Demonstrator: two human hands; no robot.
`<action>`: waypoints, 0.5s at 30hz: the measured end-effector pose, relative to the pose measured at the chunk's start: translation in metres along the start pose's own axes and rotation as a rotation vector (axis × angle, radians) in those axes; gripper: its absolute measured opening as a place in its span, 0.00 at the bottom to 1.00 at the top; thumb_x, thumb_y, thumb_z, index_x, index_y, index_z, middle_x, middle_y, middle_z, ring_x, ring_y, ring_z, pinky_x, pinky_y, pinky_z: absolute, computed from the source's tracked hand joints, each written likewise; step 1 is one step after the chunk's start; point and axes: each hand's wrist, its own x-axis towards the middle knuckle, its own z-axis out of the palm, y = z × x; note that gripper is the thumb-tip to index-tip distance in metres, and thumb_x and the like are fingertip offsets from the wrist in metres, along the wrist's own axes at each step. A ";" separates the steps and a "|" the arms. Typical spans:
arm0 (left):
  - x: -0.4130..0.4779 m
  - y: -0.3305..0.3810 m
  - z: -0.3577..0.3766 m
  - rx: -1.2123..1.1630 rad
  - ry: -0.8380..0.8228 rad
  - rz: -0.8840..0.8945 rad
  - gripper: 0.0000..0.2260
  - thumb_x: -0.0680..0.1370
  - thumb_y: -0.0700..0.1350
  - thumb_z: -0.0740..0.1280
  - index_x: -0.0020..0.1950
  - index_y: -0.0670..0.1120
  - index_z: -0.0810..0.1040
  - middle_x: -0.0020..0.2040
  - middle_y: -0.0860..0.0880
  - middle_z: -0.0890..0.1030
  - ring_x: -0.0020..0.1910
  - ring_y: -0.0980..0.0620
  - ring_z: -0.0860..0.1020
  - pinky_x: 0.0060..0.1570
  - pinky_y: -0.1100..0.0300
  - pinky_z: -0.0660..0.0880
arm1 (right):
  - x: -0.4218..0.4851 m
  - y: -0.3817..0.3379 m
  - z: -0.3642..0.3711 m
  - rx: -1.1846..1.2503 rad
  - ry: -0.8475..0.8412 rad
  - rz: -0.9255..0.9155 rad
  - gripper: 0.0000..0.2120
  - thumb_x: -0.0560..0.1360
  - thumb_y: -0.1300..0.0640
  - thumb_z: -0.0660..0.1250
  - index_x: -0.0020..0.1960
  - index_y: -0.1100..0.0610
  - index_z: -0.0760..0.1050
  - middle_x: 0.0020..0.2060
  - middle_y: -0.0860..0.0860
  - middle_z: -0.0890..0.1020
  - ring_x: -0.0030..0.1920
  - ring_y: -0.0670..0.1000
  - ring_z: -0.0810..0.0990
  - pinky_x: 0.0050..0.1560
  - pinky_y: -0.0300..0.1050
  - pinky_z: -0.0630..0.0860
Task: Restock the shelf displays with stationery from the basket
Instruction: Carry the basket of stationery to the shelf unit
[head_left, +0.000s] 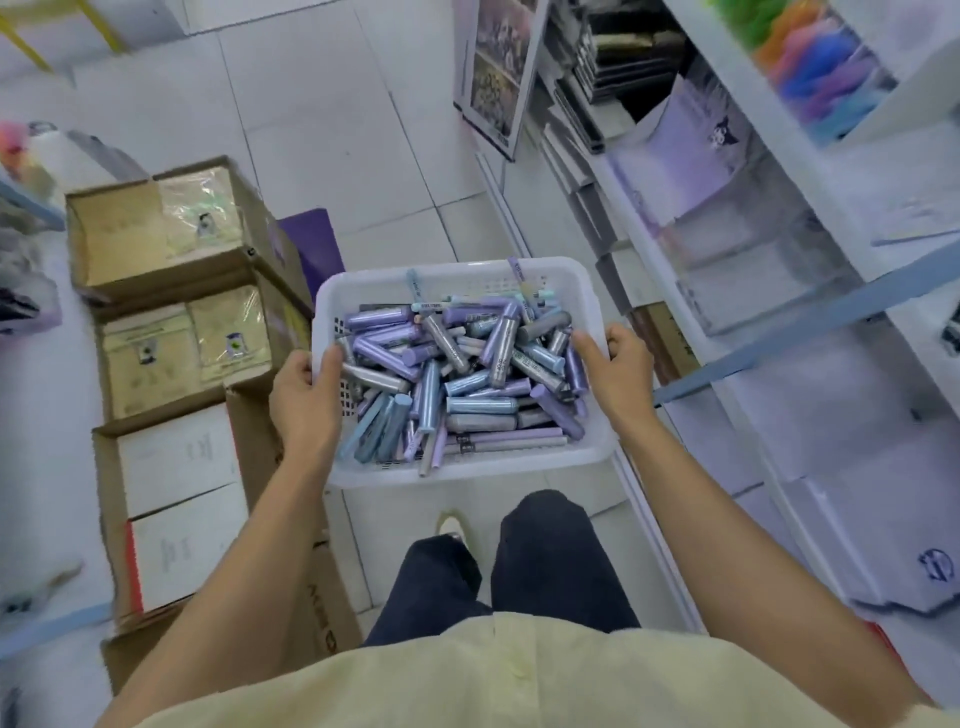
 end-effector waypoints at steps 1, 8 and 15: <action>0.014 0.012 0.011 0.014 -0.001 0.009 0.20 0.78 0.58 0.63 0.45 0.39 0.74 0.39 0.41 0.77 0.37 0.45 0.75 0.34 0.53 0.71 | 0.018 -0.005 -0.001 -0.003 0.006 0.001 0.22 0.76 0.52 0.69 0.32 0.52 0.58 0.27 0.46 0.64 0.27 0.42 0.61 0.31 0.42 0.59; 0.103 0.077 0.099 0.012 0.001 0.022 0.20 0.80 0.55 0.63 0.42 0.38 0.71 0.37 0.39 0.73 0.36 0.45 0.72 0.37 0.50 0.68 | 0.160 -0.027 -0.007 0.034 -0.055 0.022 0.15 0.77 0.53 0.67 0.39 0.61 0.67 0.34 0.57 0.69 0.35 0.50 0.67 0.37 0.45 0.63; 0.172 0.125 0.156 -0.037 0.017 -0.044 0.22 0.79 0.57 0.63 0.41 0.38 0.69 0.36 0.41 0.71 0.35 0.47 0.69 0.37 0.49 0.67 | 0.275 -0.060 -0.007 -0.027 -0.081 -0.012 0.17 0.77 0.52 0.67 0.37 0.59 0.64 0.32 0.55 0.66 0.33 0.49 0.63 0.34 0.44 0.59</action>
